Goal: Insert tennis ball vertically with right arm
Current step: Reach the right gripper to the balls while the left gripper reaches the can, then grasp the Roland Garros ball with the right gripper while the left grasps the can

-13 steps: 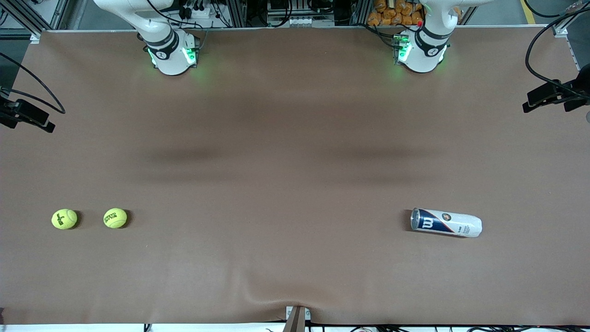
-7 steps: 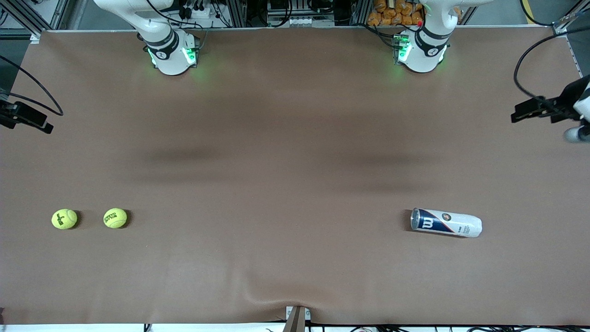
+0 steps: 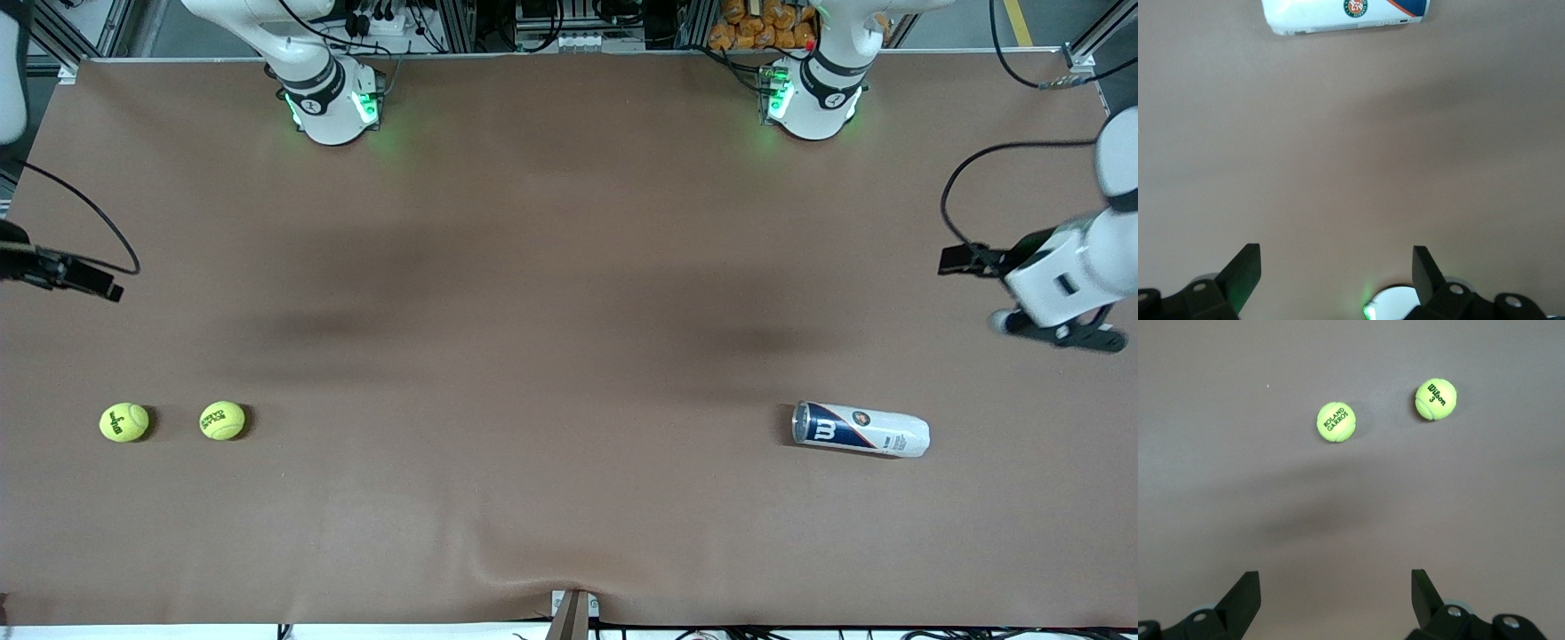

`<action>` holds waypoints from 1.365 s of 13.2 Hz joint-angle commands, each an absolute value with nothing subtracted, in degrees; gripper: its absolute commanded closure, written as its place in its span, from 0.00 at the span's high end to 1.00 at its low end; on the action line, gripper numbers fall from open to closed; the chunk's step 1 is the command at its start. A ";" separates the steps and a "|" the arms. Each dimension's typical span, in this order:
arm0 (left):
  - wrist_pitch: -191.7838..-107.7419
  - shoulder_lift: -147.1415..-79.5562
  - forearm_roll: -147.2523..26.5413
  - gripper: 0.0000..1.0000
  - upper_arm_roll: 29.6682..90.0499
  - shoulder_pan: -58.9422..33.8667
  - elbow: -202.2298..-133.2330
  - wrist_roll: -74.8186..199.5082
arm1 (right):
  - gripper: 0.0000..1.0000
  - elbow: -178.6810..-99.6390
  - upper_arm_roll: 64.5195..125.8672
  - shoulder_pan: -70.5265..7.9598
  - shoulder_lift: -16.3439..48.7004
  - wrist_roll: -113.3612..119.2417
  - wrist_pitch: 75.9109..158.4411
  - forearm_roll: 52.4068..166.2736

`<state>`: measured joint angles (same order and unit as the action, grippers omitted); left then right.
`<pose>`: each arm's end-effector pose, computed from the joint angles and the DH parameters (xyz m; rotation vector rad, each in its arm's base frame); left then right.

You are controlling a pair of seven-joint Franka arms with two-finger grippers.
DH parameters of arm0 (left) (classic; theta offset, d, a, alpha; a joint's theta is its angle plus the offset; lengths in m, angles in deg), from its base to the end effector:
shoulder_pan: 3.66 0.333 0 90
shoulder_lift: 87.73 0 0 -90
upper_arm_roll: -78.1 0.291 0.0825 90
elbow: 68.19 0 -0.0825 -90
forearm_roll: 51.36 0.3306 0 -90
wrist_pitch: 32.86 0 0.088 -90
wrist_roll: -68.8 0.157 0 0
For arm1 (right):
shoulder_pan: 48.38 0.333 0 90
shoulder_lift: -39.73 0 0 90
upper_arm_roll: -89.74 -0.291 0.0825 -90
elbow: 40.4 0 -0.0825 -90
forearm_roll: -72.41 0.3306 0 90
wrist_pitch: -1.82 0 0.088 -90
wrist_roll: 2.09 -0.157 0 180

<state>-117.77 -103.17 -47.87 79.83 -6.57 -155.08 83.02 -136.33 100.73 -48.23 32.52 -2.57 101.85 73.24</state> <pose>0.5347 -0.0023 0.4258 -3.0419 0.4171 0.4793 0.5296 -0.0955 0.4561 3.1199 -0.3124 -0.0825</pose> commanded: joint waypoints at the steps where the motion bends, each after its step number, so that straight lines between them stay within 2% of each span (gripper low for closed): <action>1: -120.91 -107.05 -41.55 1.00 79.68 -9.10 -152.66 87.32 | 1.00 -136.11 100.29 -48.73 28.15 -2.44 105.95 72.58; 7: -130.93 -115.40 -31.07 1.00 79.50 -11.84 -153.01 103.82 | 1.00 -137.86 100.20 -50.14 17.25 -2.62 120.88 73.28; 14: -146.57 -126.12 -26.77 1.00 79.59 -10.78 -152.92 123.71 | 1.00 -139.18 99.85 -49.79 9.24 -2.62 134.77 78.82; 18: -152.12 -129.12 -21.66 1.00 79.59 -11.13 -153.10 126.19 | 1.00 -142.71 99.76 -49.09 6.25 -2.62 143.66 79.96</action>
